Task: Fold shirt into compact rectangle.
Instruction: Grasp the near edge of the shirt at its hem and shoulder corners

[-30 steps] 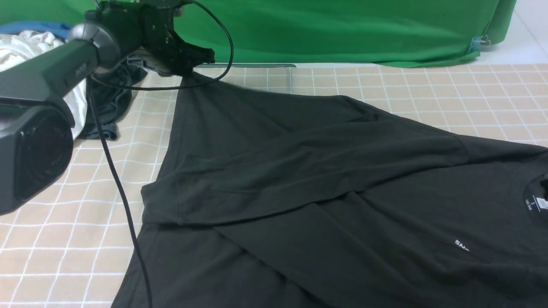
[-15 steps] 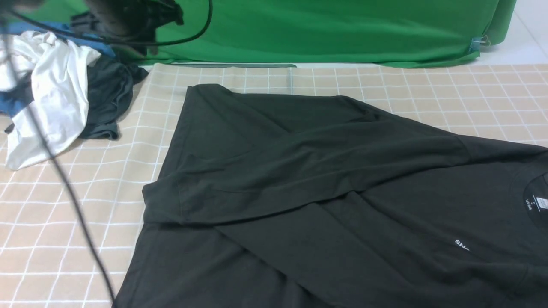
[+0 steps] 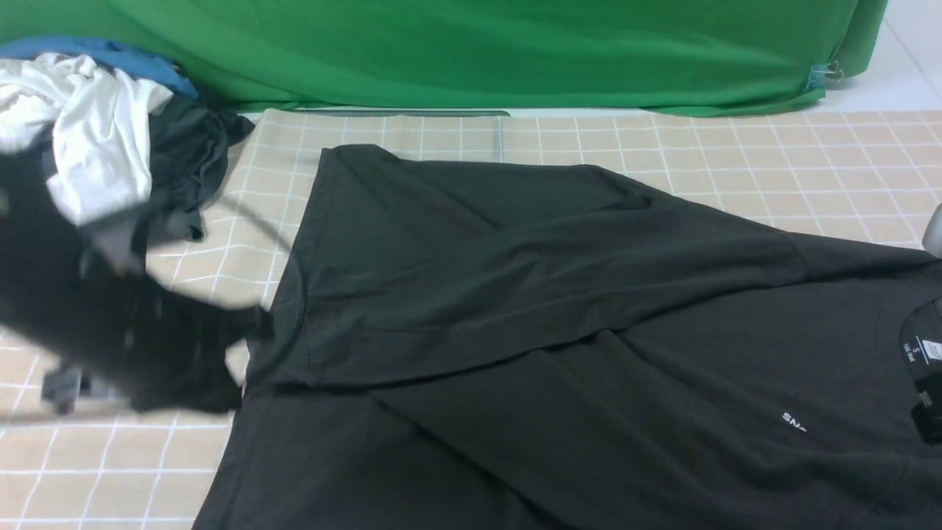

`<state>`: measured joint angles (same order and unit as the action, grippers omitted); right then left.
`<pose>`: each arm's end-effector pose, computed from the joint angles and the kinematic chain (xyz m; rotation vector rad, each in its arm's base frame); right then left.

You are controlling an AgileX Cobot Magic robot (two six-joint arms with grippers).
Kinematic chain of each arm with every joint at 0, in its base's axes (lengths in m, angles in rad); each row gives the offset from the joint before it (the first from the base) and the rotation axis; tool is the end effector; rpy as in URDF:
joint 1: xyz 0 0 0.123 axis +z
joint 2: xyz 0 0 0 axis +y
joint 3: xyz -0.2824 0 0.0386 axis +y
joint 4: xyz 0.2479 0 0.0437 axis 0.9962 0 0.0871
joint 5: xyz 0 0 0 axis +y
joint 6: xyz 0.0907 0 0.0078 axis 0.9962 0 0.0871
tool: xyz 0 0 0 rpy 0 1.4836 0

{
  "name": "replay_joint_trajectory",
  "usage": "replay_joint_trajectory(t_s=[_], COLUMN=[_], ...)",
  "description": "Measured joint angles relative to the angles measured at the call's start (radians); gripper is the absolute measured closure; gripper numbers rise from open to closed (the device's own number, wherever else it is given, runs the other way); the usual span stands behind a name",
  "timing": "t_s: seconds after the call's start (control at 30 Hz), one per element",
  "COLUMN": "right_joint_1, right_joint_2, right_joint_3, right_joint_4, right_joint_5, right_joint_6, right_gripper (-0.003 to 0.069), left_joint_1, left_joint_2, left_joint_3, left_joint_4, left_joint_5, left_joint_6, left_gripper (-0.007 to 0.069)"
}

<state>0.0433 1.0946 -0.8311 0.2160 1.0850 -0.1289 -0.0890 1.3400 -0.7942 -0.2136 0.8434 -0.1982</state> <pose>0.1826 0.0252 0.2844 -0.1418 2.8086 0.2726 0.2301 -0.0350 0.2290 -0.3311 2.8668 -0.3115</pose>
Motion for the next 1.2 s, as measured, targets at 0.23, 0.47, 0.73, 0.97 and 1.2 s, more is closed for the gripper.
replay_joint_trajectory(t_s=[0.23, 0.47, 0.73, 0.97, 1.2], right_joint_1=[0.000, 0.005, 0.128, 0.241, 0.342], right_joint_2=[0.000, 0.048, 0.176, 0.326, 0.392], right_joint_3=[0.034, 0.199, 0.249, 0.249, 0.241], right_joint_4=[0.004, 0.021, 0.019, -0.089, -0.223], right_joint_5=[-0.005, -0.075, -0.231, -0.324, -0.351], right_joint_6=[-0.003, -0.003, 0.002, 0.091, 0.229], right_gripper=[0.0415, 0.0247, 0.0095, 0.0074, 0.0173], left_joint_1=[0.000, 0.000, 0.000, 0.000, 0.000], left_joint_2=[0.042, 0.092, 0.092, 0.092, 0.092], left_joint_3=[0.178, 0.192, 0.192, 0.192, 0.192], left_joint_4=[-0.003, -0.010, -0.011, -0.012, -0.012], left_joint_5=[-0.074, -0.100, -0.119, -0.134, -0.138], left_joint_6=[-0.028, -0.028, -0.028, -0.027, -0.026], left_gripper=[0.0614, 0.0614, 0.0614, 0.0613, 0.0612])
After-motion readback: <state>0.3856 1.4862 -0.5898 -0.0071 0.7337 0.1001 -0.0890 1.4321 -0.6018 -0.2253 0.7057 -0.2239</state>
